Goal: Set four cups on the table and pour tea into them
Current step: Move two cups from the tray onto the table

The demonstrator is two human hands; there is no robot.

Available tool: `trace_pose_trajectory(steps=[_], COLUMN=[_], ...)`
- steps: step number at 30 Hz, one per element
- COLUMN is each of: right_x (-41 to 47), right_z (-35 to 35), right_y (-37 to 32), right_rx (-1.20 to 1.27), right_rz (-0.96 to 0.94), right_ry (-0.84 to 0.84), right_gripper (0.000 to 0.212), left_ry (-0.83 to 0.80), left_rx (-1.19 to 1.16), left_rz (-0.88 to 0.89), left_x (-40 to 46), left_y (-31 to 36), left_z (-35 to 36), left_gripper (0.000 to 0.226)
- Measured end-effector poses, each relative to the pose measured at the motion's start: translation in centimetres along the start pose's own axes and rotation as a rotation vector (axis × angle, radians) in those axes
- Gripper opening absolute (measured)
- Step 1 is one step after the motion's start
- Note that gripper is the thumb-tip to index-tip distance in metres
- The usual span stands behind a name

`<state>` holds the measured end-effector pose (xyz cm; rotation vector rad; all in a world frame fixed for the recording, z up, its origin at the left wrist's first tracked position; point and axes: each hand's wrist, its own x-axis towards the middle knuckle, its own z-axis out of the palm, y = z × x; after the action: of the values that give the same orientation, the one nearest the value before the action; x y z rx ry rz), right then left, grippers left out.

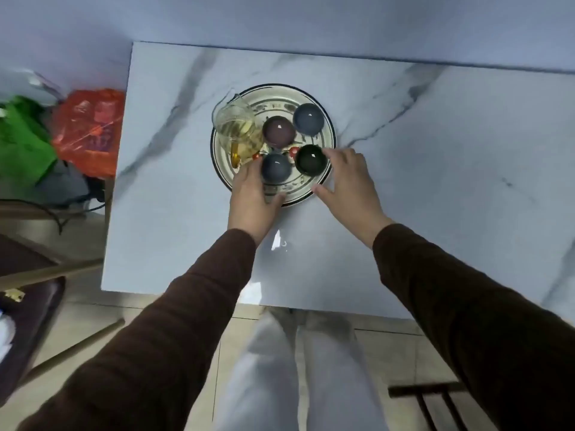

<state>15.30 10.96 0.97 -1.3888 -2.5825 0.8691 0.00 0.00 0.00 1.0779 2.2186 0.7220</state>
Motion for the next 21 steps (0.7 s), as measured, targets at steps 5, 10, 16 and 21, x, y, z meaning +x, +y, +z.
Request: trace_pose_trajectory(steps=[5, 10, 16, 21], right_x=[2.9, 4.4, 5.4, 5.0], right_z=[2.3, 3.7, 4.2, 3.5], right_y=[1.6, 2.8, 3.5, 3.4], right_rx=[-0.128, -0.169, -0.178, -0.044], right_rz=[-0.096, -0.131, -0.172, -0.149], right_ry=[-0.007, -0.007, -0.019, -0.005], right_gripper=[0.073, 0.076, 0.076, 0.071], left_ry=[0.044, 0.043, 0.093, 0.121], left_rx=[0.014, 0.051, 0.070, 0.019], left_rz=[0.006, -0.011, -0.019, -0.028], left_x=[2.4, 3.7, 4.1, 3.6], left_y=[-1.5, -2.6, -3.0, -2.4], left_z=[1.9, 3.5, 4.1, 4.1], left_gripper=[0.077, 0.083, 0.079, 0.074])
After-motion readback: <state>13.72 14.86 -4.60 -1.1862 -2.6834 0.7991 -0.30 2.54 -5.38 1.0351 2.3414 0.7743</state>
